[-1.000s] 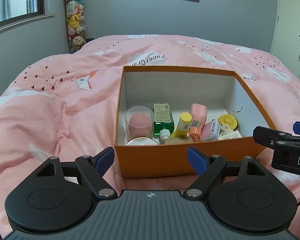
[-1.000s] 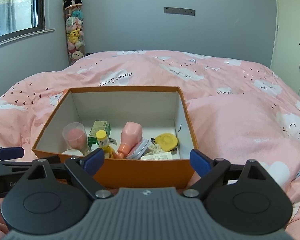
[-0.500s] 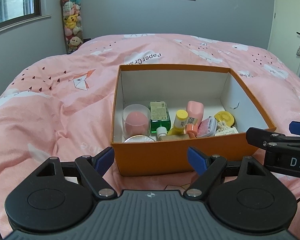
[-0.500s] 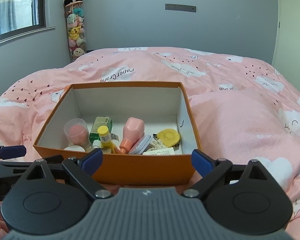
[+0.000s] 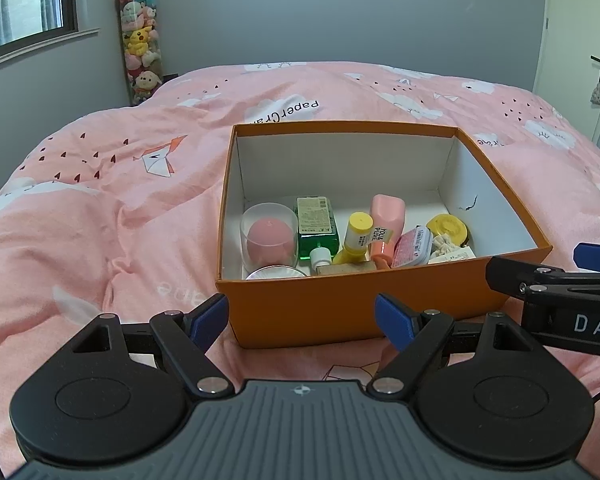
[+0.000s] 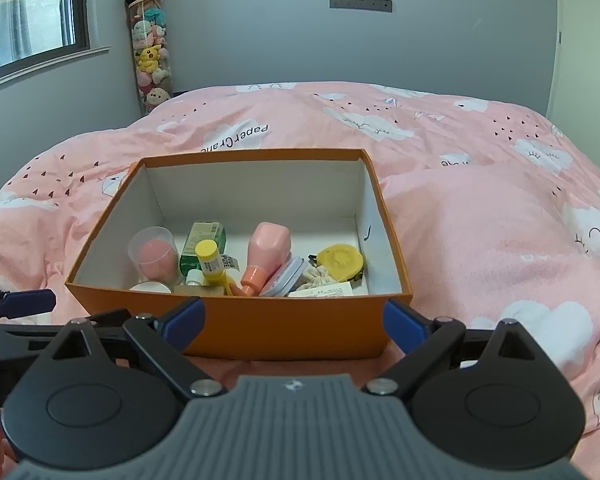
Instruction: Organize rigid objects
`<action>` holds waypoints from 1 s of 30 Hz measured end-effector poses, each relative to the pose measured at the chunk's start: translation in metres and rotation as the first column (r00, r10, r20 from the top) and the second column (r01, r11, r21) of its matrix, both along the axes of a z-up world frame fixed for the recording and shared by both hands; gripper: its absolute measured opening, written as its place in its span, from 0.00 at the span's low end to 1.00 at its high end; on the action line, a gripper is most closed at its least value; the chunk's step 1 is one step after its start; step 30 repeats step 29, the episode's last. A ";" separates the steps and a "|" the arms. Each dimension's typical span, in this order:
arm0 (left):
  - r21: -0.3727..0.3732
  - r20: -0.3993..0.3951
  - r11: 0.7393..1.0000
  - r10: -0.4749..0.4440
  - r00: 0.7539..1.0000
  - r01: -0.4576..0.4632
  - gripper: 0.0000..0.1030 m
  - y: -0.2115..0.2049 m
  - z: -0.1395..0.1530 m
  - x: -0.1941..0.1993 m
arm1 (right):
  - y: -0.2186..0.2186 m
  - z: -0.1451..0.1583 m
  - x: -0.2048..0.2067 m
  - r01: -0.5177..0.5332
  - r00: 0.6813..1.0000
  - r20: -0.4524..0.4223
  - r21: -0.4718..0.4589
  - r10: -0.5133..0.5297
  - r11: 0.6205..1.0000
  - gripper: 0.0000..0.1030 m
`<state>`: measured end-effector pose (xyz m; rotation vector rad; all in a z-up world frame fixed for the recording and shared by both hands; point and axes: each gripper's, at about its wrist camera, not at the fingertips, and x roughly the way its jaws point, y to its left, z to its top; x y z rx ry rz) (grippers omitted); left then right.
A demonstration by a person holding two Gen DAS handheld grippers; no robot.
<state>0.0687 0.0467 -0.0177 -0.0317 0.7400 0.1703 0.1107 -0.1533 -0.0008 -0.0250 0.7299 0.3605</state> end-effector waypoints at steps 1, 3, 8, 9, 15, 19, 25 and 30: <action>0.002 0.000 1.000 0.000 1.000 0.000 0.94 0.000 0.000 0.000 | 0.000 0.000 0.000 0.000 1.000 0.000 0.001 0.000 1.000 0.92; 0.001 0.001 1.000 0.001 1.000 -0.001 0.94 0.000 0.000 0.000 | 0.000 0.000 -0.001 -0.001 1.000 -0.001 0.001 0.001 1.000 0.92; -0.001 0.004 1.000 0.005 1.000 -0.005 0.94 0.001 0.001 0.000 | 0.000 0.000 -0.001 -0.002 1.000 -0.002 0.001 0.002 1.000 0.92; 0.000 0.005 1.000 0.006 1.000 -0.006 0.94 0.002 0.001 0.000 | 0.000 0.000 -0.001 -0.001 1.000 -0.002 0.001 0.001 1.000 0.92; 0.000 0.010 1.000 0.004 1.000 -0.004 0.94 0.003 0.001 0.000 | 0.001 -0.002 -0.001 -0.004 1.000 -0.007 -0.001 0.004 1.000 0.92; -0.002 0.014 1.000 0.004 1.000 -0.004 0.94 0.004 0.002 -0.001 | 0.000 -0.002 0.000 -0.005 1.000 -0.008 0.000 0.005 1.000 0.92; -0.002 0.015 1.000 0.004 1.000 -0.004 0.94 0.003 0.003 -0.001 | -0.002 -0.002 0.000 -0.005 1.000 -0.011 0.002 0.005 1.000 0.92; 0.000 0.014 1.000 0.005 1.000 -0.005 0.94 0.003 0.003 -0.002 | -0.001 -0.002 0.000 -0.006 1.000 -0.011 0.001 0.006 1.000 0.92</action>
